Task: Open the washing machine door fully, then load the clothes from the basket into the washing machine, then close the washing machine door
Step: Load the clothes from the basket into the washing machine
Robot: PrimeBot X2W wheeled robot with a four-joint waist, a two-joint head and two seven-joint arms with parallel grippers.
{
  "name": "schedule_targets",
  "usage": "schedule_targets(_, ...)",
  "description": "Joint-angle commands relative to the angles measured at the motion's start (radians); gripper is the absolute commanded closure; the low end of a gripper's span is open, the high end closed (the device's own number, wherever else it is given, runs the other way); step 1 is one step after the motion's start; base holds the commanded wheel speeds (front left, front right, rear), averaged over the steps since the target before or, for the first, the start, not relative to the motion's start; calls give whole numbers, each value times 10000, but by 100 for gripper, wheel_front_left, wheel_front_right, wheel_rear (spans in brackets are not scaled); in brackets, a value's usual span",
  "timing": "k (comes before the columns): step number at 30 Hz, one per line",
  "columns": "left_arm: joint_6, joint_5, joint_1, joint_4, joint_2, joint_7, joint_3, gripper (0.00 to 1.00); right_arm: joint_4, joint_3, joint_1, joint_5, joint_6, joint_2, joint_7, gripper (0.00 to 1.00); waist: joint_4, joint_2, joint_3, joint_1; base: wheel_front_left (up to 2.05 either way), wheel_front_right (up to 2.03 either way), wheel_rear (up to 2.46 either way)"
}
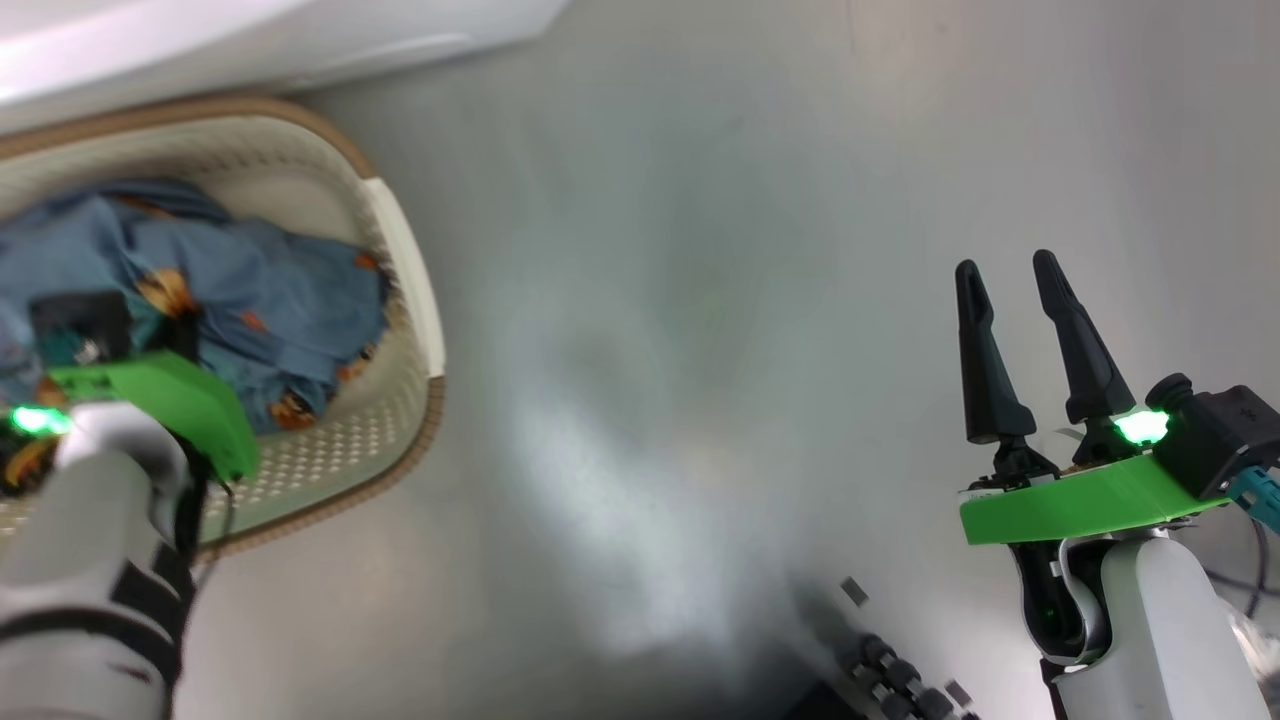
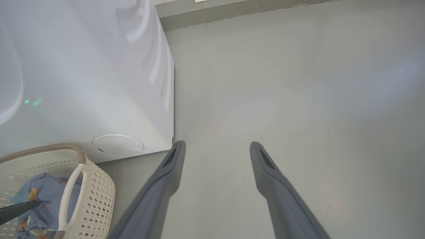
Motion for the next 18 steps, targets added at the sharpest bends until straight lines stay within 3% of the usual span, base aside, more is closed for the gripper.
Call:
schedule_targets(1, -21, -121, 648, -236, 247, -119, 285, 100, -120, 98, 393, -151, 16, -81, -48, 0, 521, 0, -702, 0, 0, 0, 0)
schedule_targets(11, 80, -181, 3783, -3799, -360, -137, 1255, 100, 178, -112, 988, -473, 16, -81, -48, 0, 1456, 0, -2935, 0, 0, 0, 0)
schedule_targets(18, 32, 104, 5727, -5525, -851, -138, 1844, 100, 357, -227, 1679, -809, 16, -81, -48, 0, 1968, 0, -4577, 0, 0, 0, 0)
